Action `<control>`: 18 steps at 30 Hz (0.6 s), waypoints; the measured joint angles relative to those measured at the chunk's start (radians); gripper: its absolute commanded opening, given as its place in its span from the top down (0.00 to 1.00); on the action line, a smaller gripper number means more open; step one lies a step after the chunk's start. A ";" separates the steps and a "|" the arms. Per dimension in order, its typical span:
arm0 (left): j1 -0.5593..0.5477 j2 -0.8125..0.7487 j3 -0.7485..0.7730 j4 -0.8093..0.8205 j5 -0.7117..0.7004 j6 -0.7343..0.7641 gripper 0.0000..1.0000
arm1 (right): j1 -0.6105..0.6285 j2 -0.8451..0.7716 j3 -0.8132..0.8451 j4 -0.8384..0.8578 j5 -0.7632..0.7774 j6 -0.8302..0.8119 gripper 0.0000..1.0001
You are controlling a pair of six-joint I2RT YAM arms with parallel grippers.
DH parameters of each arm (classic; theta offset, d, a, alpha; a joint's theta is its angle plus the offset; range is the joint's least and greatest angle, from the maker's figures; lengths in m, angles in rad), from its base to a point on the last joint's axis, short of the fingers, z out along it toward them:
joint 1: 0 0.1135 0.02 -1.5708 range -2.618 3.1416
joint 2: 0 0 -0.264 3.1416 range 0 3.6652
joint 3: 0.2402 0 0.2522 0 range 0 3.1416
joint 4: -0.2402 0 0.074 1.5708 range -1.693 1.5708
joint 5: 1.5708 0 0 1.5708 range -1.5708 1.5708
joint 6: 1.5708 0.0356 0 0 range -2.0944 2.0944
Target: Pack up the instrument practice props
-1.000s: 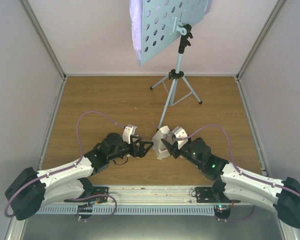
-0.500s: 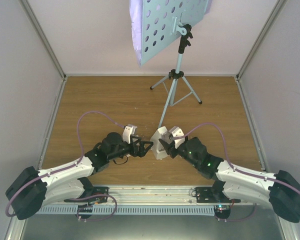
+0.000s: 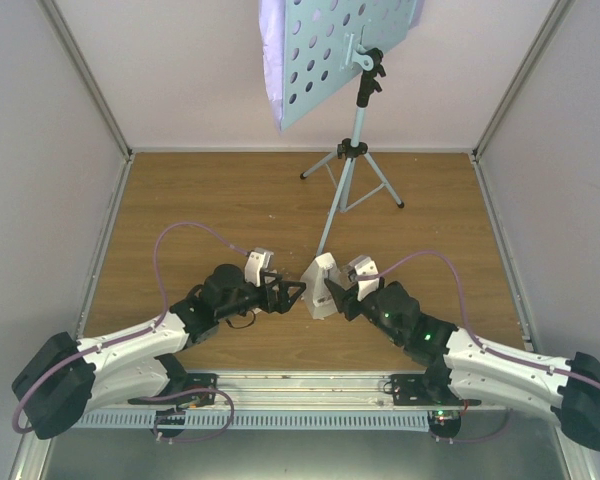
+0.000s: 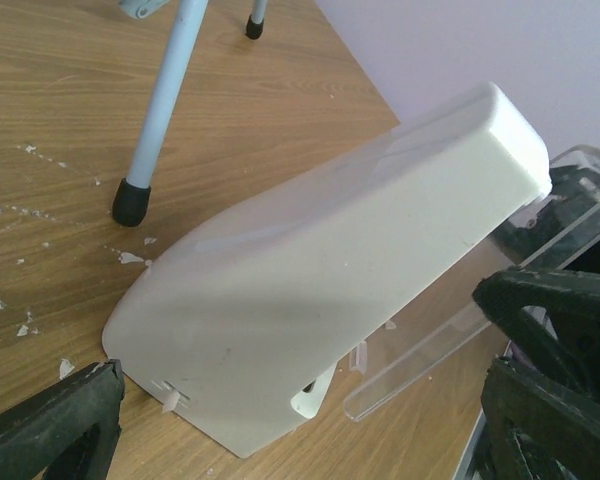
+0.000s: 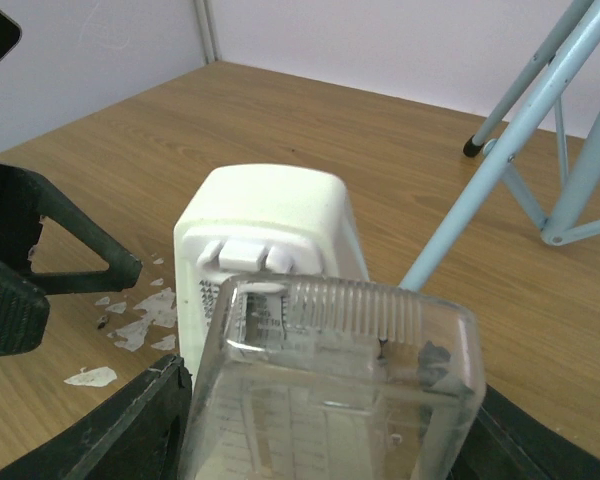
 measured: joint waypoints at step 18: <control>0.002 -0.009 -0.006 0.000 0.006 -0.009 0.02 | 0.027 0.068 -0.002 0.077 0.055 -0.008 0.48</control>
